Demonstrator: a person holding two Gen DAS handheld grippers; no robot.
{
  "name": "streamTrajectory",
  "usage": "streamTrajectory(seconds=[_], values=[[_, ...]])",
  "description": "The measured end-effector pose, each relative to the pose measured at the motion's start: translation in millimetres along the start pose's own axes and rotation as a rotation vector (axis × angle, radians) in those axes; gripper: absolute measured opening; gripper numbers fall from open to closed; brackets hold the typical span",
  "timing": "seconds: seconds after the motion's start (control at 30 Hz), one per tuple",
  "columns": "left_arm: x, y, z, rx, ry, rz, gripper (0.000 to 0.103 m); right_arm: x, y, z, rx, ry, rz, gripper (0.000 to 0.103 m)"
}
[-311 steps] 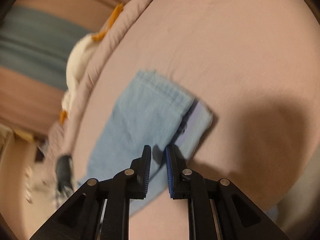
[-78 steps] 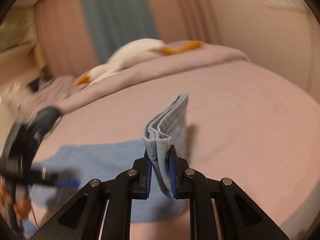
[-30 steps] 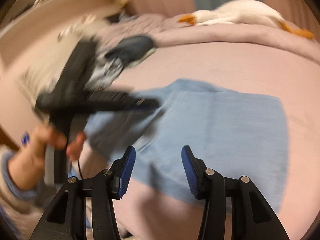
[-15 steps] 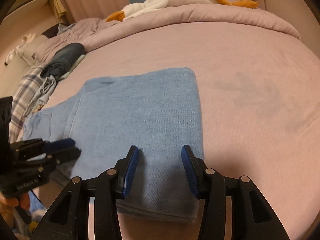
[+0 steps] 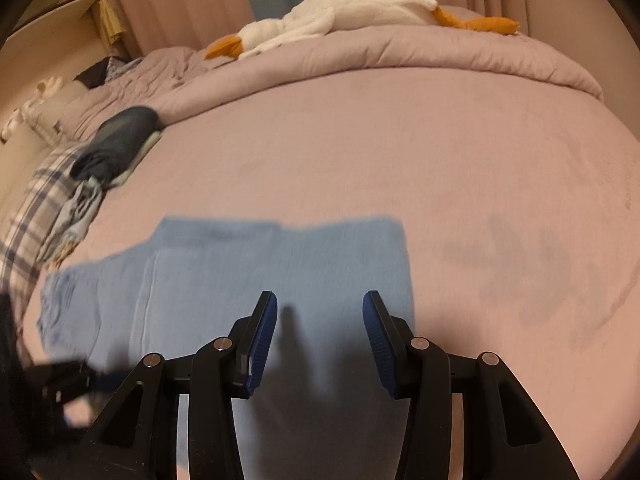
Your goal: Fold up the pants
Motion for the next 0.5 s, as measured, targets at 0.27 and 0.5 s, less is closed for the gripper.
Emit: streamTrajectory(seconds=[0.27, 0.5], values=[[0.0, 0.9, 0.6, 0.000, 0.004, -0.002, 0.024, 20.6, 14.5, -7.1, 0.002, 0.021, 0.060, 0.048], [-0.8, 0.8, 1.5, 0.000, 0.005, -0.002, 0.024, -8.5, 25.2, 8.8, -0.029, -0.007, 0.039, 0.048]])
Point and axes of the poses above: each gripper's, at about its wrist camera, not at the fingertips, and x roughly the way its jaws point, z to its left, y to its underside, the point moved 8 cm from there along x, roughly the way its jaws point, and after that the axes turned 5 degrees about -z, right-handed, at the moved point
